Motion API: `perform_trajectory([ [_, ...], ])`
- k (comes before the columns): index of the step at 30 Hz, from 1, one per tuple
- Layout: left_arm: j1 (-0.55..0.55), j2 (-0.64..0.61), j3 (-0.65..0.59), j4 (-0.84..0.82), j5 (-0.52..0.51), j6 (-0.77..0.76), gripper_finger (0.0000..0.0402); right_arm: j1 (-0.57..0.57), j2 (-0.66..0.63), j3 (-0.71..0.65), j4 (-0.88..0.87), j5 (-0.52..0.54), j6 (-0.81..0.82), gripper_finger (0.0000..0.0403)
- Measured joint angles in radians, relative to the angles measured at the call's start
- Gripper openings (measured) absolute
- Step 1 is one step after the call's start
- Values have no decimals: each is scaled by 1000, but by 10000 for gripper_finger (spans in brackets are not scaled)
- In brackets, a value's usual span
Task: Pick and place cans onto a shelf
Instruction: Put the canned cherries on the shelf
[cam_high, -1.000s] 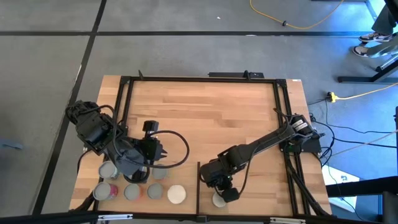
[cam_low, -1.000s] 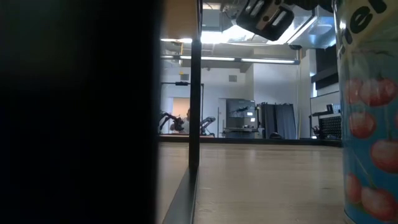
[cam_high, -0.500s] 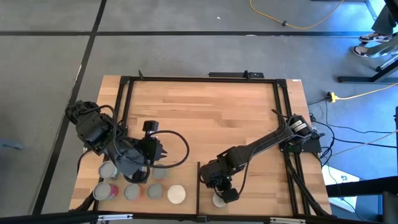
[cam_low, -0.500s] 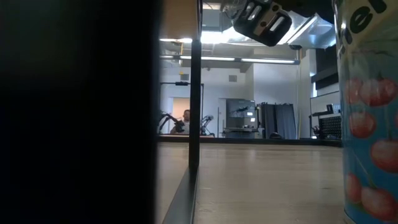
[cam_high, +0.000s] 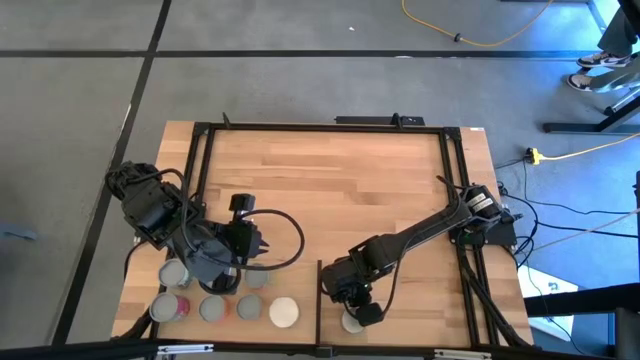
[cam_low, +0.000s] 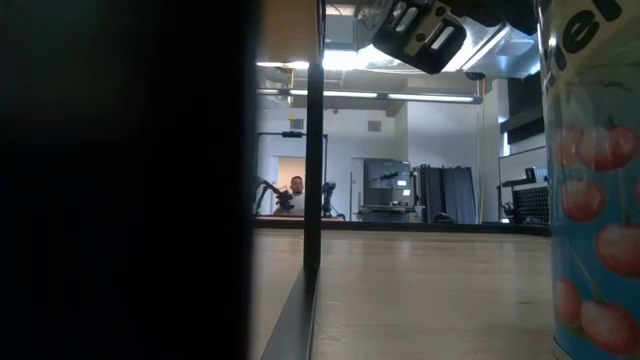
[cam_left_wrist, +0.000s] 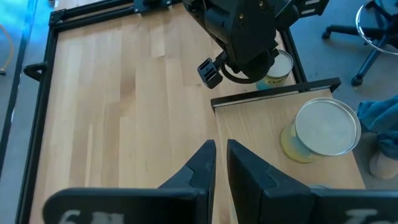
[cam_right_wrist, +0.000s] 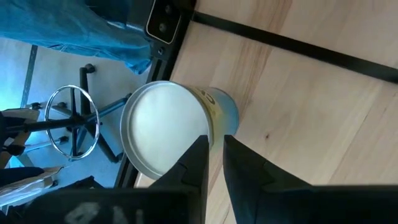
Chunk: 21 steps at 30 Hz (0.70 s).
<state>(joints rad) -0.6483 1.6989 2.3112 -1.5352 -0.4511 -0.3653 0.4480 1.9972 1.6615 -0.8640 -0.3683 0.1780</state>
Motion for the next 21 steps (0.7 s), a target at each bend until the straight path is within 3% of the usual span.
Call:
perform_trajectory([
  [21,0,0,0,0,0,0,33,0,39,0,8,-28,-3,50],
])
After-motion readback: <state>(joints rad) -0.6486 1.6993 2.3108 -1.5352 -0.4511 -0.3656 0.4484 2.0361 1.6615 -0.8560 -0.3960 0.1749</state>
